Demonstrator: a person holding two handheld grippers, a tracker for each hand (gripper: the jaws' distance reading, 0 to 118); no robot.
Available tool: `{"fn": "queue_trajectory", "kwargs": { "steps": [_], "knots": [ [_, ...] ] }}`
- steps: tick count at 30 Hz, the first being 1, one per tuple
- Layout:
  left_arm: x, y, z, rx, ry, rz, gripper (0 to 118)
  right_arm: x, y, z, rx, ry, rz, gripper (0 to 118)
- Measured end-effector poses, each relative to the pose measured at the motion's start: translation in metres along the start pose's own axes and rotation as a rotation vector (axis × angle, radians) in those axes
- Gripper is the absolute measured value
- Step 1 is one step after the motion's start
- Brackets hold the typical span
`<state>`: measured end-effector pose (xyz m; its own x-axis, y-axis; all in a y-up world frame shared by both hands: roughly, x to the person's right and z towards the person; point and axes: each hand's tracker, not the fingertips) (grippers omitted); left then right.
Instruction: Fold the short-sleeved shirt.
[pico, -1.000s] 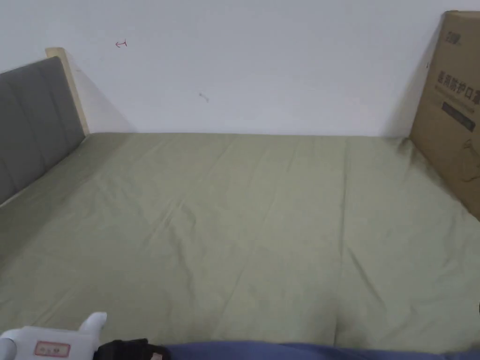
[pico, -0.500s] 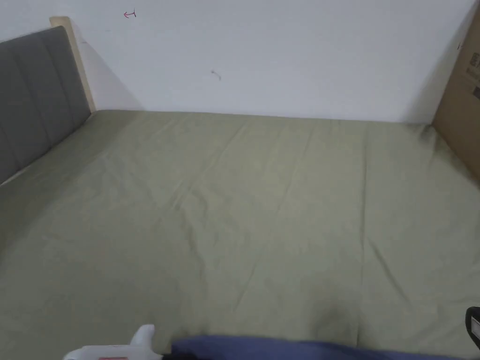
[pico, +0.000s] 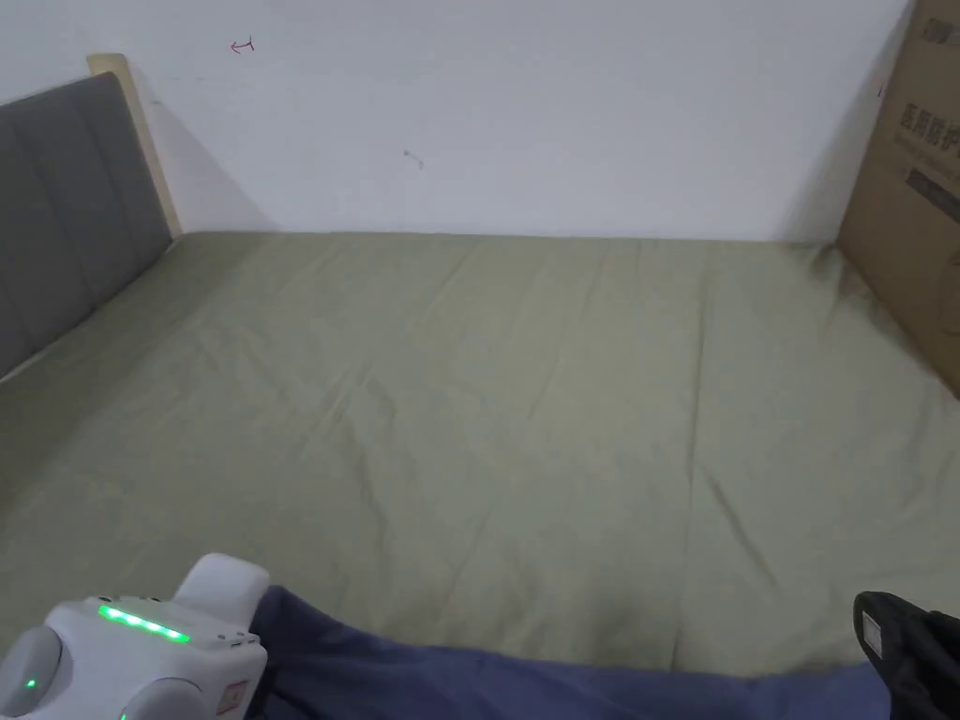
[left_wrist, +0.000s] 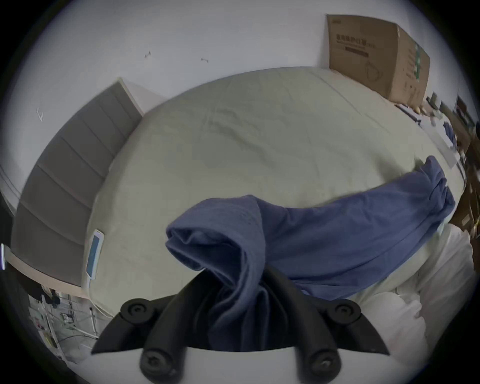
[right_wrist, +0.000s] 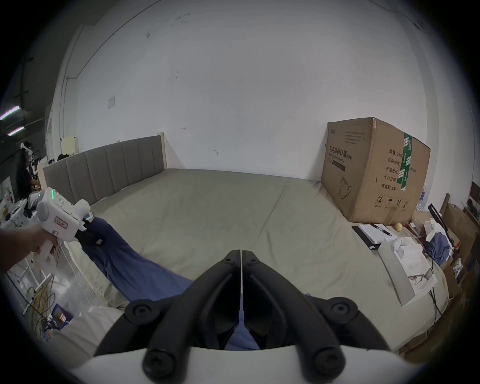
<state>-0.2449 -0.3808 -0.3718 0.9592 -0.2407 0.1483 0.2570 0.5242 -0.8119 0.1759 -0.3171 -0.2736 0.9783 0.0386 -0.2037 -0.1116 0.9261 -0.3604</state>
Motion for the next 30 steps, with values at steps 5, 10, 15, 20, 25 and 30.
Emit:
{"fn": "queue_trajectory", "kwargs": {
  "steps": [5,10,15,20,25,30],
  "knots": [
    [0.036,0.027,0.023,0.025,-0.593,0.364,5,0.008,-0.003,0.013,0.020,0.009,-0.008,2],
    [0.129,0.050,-0.010,-0.068,-0.794,0.315,68,0.020,-0.006,0.026,0.030,-0.006,-0.059,2],
    [0.155,0.056,-0.002,0.003,-0.677,0.193,116,0.033,-0.008,0.036,0.011,-0.032,-0.105,2],
    [0.114,0.049,0.026,0.021,-0.645,0.192,115,0.045,-0.010,0.035,-0.011,-0.009,-0.156,2],
    [0.118,0.043,0.004,0.021,-0.579,0.218,0,0.046,-0.007,0.029,-0.016,-0.004,-0.146,2],
    [0.184,0.047,-0.040,-0.128,-0.770,0.222,0,0.045,-0.006,0.030,-0.016,0.008,-0.160,2]
  ]
}}
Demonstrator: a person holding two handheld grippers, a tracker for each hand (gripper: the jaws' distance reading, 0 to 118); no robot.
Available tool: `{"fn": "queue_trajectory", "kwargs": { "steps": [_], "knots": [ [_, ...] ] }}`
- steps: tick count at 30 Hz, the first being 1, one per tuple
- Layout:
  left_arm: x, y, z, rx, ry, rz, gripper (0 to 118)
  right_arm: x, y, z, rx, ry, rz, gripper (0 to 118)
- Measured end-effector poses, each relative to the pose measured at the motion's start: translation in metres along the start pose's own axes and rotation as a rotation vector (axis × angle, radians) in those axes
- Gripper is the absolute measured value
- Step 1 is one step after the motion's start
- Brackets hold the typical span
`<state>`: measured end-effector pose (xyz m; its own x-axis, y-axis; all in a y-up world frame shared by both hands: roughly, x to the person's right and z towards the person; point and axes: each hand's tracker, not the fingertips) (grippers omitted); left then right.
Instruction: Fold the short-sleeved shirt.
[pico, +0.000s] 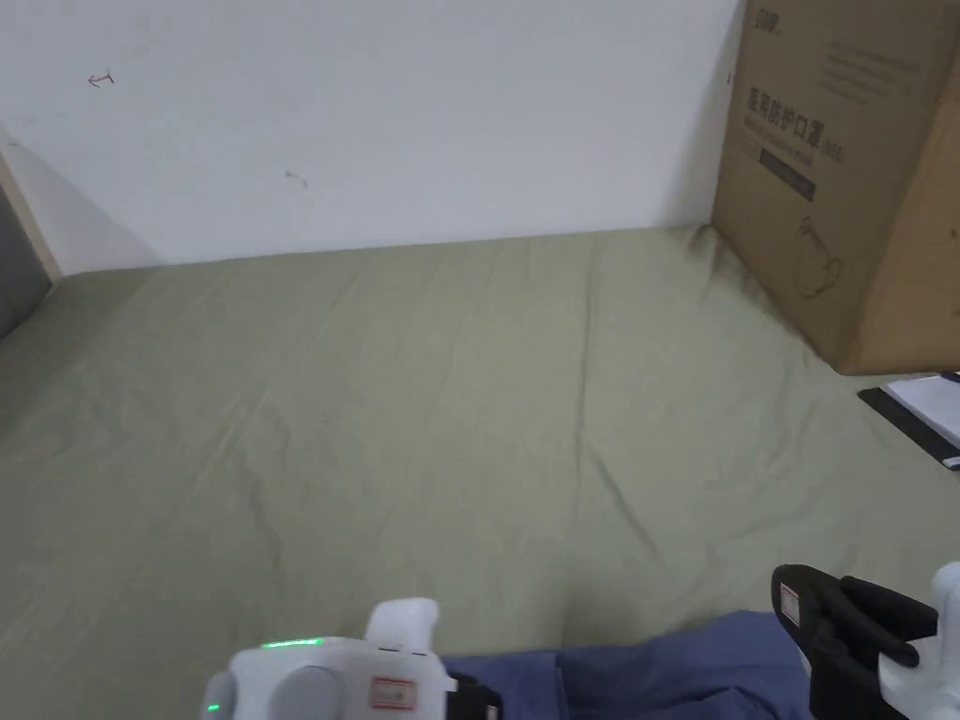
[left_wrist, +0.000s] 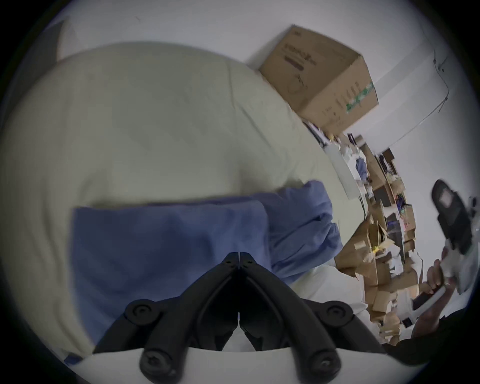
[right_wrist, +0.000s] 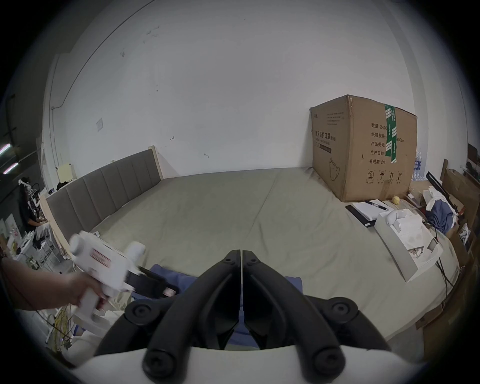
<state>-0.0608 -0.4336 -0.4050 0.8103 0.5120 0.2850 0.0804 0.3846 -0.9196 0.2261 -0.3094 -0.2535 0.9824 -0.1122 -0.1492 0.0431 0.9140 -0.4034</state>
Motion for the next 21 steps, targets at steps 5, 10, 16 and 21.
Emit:
{"fn": "queue_trajectory", "kwargs": {
  "steps": [5,10,16,21],
  "knots": [
    [0.027,-0.014,-0.077,-0.092,0.123,-0.096,0,0.000,0.000,0.002,-0.023,-0.011,0.014,2],
    [0.005,-0.015,-0.047,-0.025,-0.386,0.211,0,-0.002,0.002,0.006,-0.023,0.006,-0.014,2],
    [-0.048,-0.015,0.070,0.248,-0.347,0.094,0,-0.009,0.009,0.001,-0.015,0.025,0.017,2],
    [-0.143,-0.009,0.117,0.163,-0.271,0.148,13,-0.015,0.009,-0.011,-0.035,0.027,0.017,2]
  ]
}}
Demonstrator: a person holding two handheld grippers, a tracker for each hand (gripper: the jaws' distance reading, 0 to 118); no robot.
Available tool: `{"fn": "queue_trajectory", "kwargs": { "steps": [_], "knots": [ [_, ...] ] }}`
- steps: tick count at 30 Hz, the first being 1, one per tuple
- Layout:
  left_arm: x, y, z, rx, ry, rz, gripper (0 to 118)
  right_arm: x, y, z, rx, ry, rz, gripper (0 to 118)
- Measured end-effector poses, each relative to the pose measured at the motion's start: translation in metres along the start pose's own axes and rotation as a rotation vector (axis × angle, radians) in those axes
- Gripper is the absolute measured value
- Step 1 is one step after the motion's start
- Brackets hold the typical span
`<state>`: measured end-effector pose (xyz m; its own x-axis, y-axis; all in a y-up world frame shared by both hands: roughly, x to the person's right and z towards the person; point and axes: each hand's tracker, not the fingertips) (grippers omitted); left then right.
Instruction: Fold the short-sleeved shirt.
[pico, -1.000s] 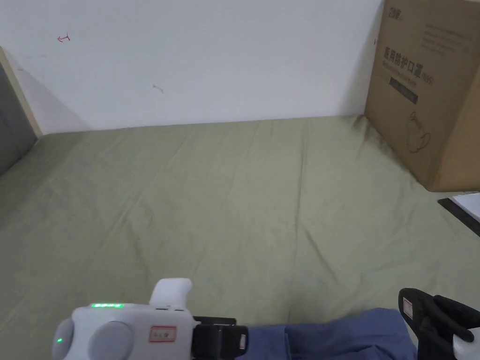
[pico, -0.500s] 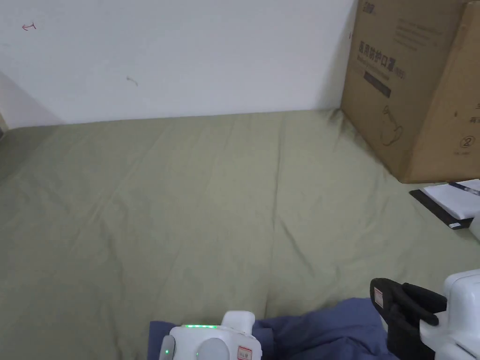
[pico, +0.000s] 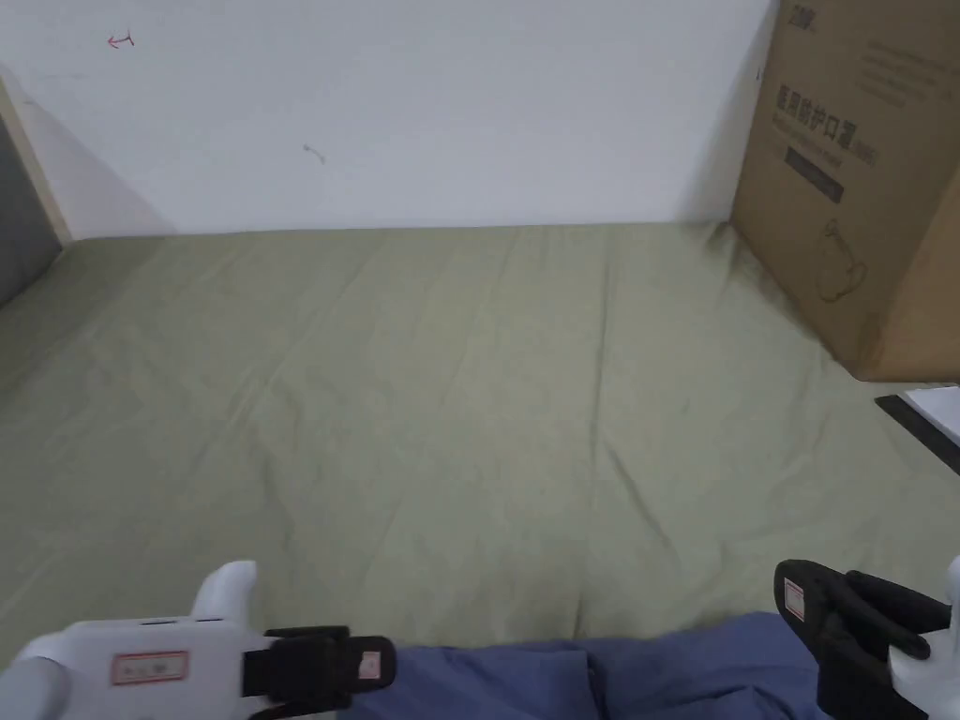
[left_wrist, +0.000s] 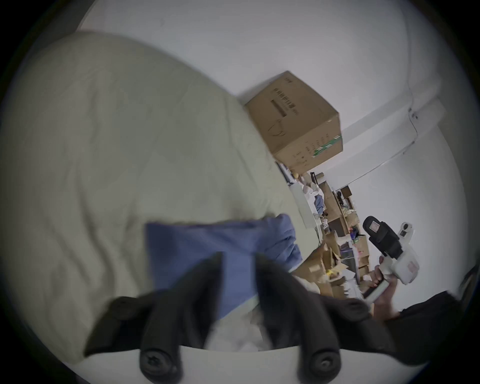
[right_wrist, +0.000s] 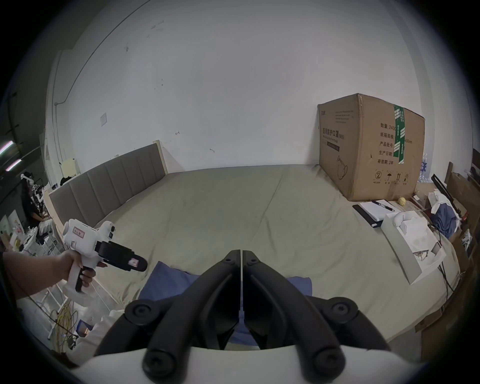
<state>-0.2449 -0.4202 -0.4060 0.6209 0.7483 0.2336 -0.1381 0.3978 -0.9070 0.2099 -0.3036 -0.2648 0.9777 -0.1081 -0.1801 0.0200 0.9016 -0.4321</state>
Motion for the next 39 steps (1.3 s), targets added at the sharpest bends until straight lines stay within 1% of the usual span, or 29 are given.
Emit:
{"fn": "queue_trajectory", "kwargs": {
  "steps": [1,3,4,6,8,9,11,13,14,15,16,17,18,19,20,21,22,23,25,26,27,28,29,30,31,33,35,37,39],
  "knots": [
    [-0.018,0.002,0.006,-0.050,-0.027,0.056,42,-0.001,0.000,-0.003,-0.008,0.004,-0.004,2],
    [-0.044,-0.002,0.006,-0.094,-0.078,0.161,105,-0.005,0.000,-0.008,-0.019,0.010,-0.002,2],
    [-0.057,-0.005,0.008,-0.078,-0.122,0.197,117,-0.007,0.000,-0.010,-0.025,0.009,0.003,2],
    [-0.073,-0.008,-0.008,-0.077,-0.166,0.312,118,-0.009,0.002,-0.016,-0.041,0.016,0.018,2],
    [-0.084,-0.012,-0.033,-0.103,-0.235,0.379,118,-0.006,0.005,-0.020,-0.054,0.008,0.003,2],
    [-0.083,-0.015,-0.045,-0.092,-0.278,0.390,118,-0.002,0.006,-0.022,-0.069,0.003,-0.030,2],
    [-0.073,-0.016,-0.070,-0.070,-0.409,0.329,118,0.006,0.009,-0.025,-0.085,-0.009,-0.078,2],
    [-0.053,-0.008,-0.097,-0.147,-0.431,0.344,118,0.013,0.011,-0.028,-0.097,-0.039,-0.102,2],
    [-0.065,-0.018,-0.078,-0.226,-0.404,0.340,117,0.016,0.011,-0.030,-0.101,-0.054,-0.111,2],
    [-0.068,-0.020,-0.078,-0.267,-0.319,0.287,109,0.019,0.012,-0.031,-0.103,-0.067,-0.122,2],
    [-0.071,-0.020,-0.077,-0.297,-0.250,0.221,56,0.021,0.012,-0.031,-0.103,-0.075,-0.135,2],
    [-0.077,-0.020,-0.076,-0.301,-0.115,0.151,8,0.022,0.013,-0.031,-0.102,-0.081,-0.149,2],
    [-0.063,0.000,-0.114,-0.314,0.092,0.093,8,0.024,0.013,-0.031,-0.100,-0.082,-0.161,2],
    [-0.069,-0.003,-0.113,-0.313,0.209,0.107,8,0.025,0.013,-0.030,-0.099,-0.080,-0.173,2],
    [-0.070,-0.005,-0.114,-0.292,0.000,0.190,8,0.026,0.012,-0.029,-0.098,-0.078,-0.181,2],
    [-0.074,-0.004,-0.108,-0.272,0.020,0.137,8,0.027,0.010,-0.028,-0.098,-0.077,-0.184,2],
    [-0.011,0.010,-0.116,-0.230,0.087,0.009,8,0.028,0.009,-0.027,-0.098,-0.072,-0.185,2],
    [-0.001,0.013,-0.111,-0.198,0.114,-0.037,8,0.028,0.008,-0.026,-0.099,-0.065,-0.182,2],
    [0.009,0.021,-0.098,-0.141,0.237,-0.032,8,0.027,0.006,-0.024,-0.102,-0.062,-0.168,2],
    [0.005,0.028,-0.056,-0.127,0.344,-0.039,8,0.027,0.004,-0.023,-0.102,-0.062,-0.162,2],
    [0.009,0.035,-0.043,-0.107,0.470,-0.075,8,0.028,0.003,-0.022,-0.102,-0.058,-0.158,2],
    [0.014,0.040,-0.034,-0.095,0.565,-0.121,8,0.028,0.001,-0.021,-0.102,-0.052,-0.156,2],
    [0.020,0.046,-0.026,-0.076,0.656,-0.157,8,0.028,-0.001,-0.021,-0.100,-0.046,-0.156,2],
    [0.019,0.042,-0.023,-0.072,0.714,-0.159,8,0.029,-0.003,-0.020,-0.098,-0.040,-0.160,2],
    [0.024,0.045,-0.023,-0.061,0.705,-0.131,8,0.029,-0.004,-0.019,-0.097,-0.035,-0.166,2],
    [0.037,0.048,-0.020,-0.065,0.566,-0.022,8,0.031,-0.006,-0.016,-0.092,-0.020,-0.192,2],
    [0.051,0.048,-0.025,-0.063,0.455,0.043,8,0.034,-0.007,-0.012,-0.087,-0.012,-0.207,2],
    [0.070,0.053,-0.047,-0.078,0.380,0.031,8,0.037,-0.009,-0.008,-0.081,-0.013,-0.211,2],
    [0.091,0.046,-0.067,-0.133,0.308,0.005,9,0.042,-0.009,-0.003,-0.075,-0.018,-0.216,2]
  ]
}}
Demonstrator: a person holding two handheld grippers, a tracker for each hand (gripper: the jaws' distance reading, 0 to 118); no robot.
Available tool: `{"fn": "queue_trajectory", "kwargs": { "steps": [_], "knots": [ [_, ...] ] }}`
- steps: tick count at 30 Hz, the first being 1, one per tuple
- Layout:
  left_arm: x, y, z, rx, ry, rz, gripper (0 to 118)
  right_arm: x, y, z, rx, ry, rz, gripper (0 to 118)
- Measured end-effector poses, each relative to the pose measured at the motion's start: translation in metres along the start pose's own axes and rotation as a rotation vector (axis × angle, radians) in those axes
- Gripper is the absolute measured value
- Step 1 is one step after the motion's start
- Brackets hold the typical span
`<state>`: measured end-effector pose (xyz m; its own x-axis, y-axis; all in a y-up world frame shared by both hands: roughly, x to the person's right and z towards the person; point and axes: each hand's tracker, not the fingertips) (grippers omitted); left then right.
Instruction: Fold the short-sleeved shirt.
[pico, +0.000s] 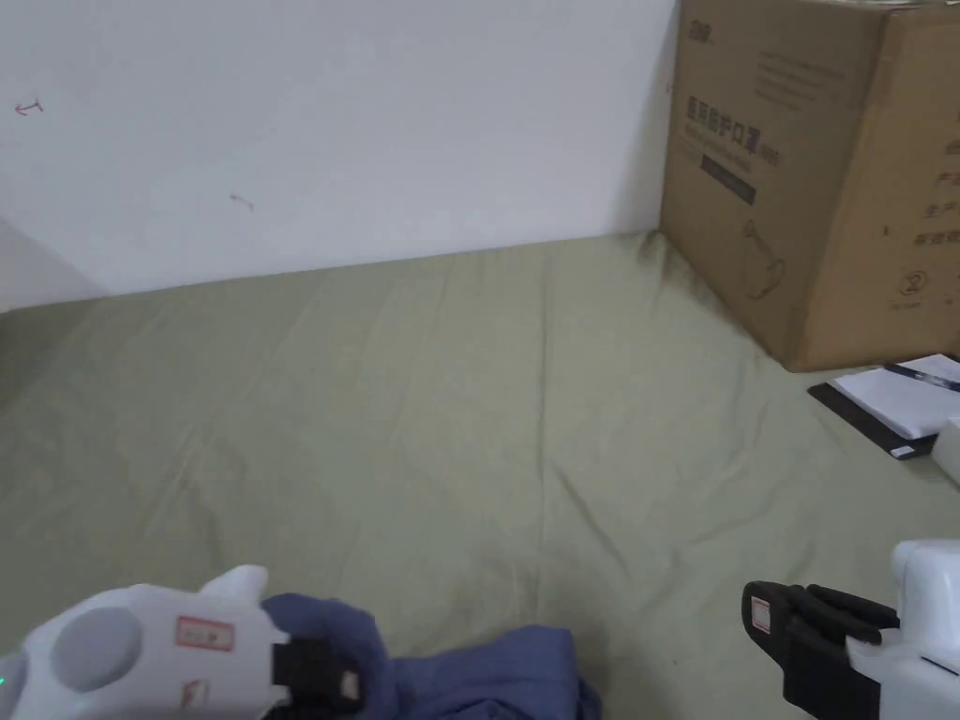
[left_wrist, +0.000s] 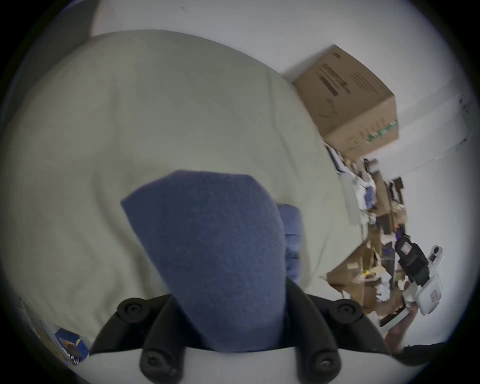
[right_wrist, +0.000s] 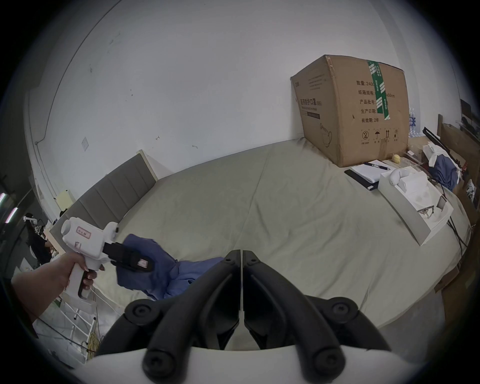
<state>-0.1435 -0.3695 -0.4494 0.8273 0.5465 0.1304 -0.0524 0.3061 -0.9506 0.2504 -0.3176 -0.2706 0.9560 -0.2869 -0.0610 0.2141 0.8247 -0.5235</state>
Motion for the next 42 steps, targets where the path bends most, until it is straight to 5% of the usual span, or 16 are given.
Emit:
{"fn": "queue_trajectory", "kwargs": {
  "steps": [3,4,6,7,8,11,15,21,24,25,28,35,39,42],
  "knots": [
    [0.042,-0.004,-0.039,-0.103,-0.069,-0.016,11,0.010,0.001,0.008,0.008,-0.015,-0.010,2],
    [0.052,-0.003,-0.052,-0.124,-0.057,-0.036,22,0.013,0.002,0.010,0.010,-0.022,-0.013,2],
    [0.074,-0.003,-0.081,-0.144,-0.098,-0.039,65,0.020,0.001,0.013,0.013,-0.043,-0.019,2],
    [0.081,-0.009,-0.087,-0.169,-0.151,-0.007,99,0.023,0.001,0.014,0.013,-0.049,-0.022,2],
    [0.087,-0.010,-0.097,-0.188,-0.214,0.037,113,0.026,0.000,0.015,0.012,-0.057,-0.026,2],
    [0.094,-0.008,-0.093,-0.124,-0.255,0.063,116,0.031,-0.003,0.016,0.009,-0.062,-0.041,2],
    [0.087,-0.004,-0.058,-0.010,-0.132,-0.017,116,0.035,-0.006,0.013,0.001,-0.061,-0.044,2],
    [0.077,-0.017,-0.037,0.061,-0.070,-0.090,105,0.035,-0.007,0.007,0.004,-0.046,-0.055,2],
    [0.087,-0.028,-0.060,-0.017,-0.057,-0.151,17,0.035,-0.007,0.006,0.005,-0.038,-0.060,2],
    [0.092,-0.033,-0.071,-0.034,-0.030,-0.174,5,0.035,-0.007,0.007,0.004,-0.037,-0.057,2],
    [0.104,-0.046,-0.111,-0.122,0.102,-0.197,5,0.036,-0.008,0.008,0.004,-0.038,-0.055,2],
    [0.121,-0.052,-0.183,-0.198,0.096,-0.219,5,0.033,-0.013,0.007,-0.009,-0.062,-0.002,2],
    [0.108,-0.049,-0.179,-0.181,-0.028,-0.088,5,0.031,-0.012,0.007,-0.011,-0.039,-0.036,2],
    [0.099,-0.046,-0.139,-0.077,-0.155,-0.114,5,0.028,-0.007,0.011,-0.001,-0.004,-0.056,2]
  ]
}}
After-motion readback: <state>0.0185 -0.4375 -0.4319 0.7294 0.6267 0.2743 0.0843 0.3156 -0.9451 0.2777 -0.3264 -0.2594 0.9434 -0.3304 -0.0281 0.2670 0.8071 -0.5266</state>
